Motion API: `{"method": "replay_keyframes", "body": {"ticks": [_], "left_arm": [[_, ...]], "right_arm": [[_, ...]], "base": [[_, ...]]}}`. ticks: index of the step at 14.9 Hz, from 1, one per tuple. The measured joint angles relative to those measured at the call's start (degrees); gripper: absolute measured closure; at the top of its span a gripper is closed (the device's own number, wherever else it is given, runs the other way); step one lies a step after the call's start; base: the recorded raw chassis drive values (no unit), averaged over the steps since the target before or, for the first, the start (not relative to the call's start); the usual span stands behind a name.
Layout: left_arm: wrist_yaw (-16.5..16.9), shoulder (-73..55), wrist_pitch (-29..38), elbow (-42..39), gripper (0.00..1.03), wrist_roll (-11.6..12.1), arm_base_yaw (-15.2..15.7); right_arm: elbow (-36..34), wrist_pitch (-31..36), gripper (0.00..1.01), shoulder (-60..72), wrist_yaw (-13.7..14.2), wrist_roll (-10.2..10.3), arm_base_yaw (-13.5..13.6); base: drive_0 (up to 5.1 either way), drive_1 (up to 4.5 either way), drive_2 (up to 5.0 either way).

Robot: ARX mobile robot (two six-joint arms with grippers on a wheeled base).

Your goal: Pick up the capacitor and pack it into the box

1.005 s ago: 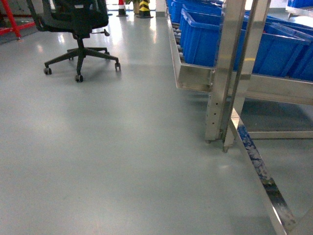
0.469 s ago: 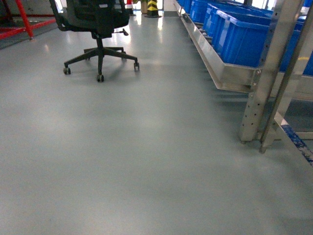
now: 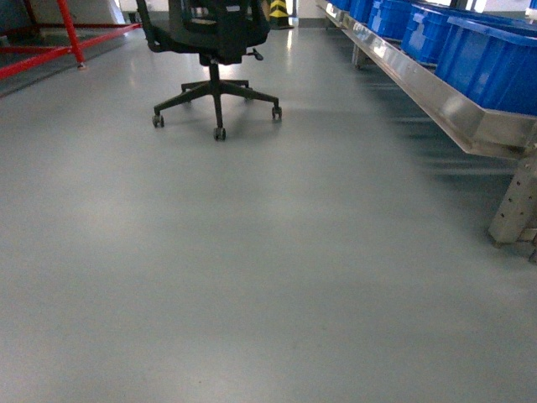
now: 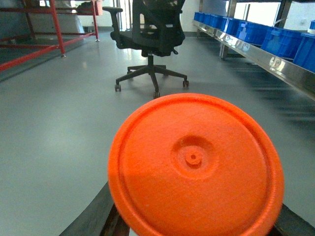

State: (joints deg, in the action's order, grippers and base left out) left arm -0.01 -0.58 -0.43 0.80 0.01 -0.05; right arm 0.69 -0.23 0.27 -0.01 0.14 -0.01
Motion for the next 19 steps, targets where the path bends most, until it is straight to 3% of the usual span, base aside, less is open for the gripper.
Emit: {"method": "replay_keyframes", "body": {"ticks": [19], "left_arm": [[0.0,0.0,0.07,0.0,0.59,0.0,0.0]], "right_arm": [[0.0,-0.04,0.03,0.0,0.02,0.0,0.0]], "base": [[-4.9,2.47,2.5]]}}
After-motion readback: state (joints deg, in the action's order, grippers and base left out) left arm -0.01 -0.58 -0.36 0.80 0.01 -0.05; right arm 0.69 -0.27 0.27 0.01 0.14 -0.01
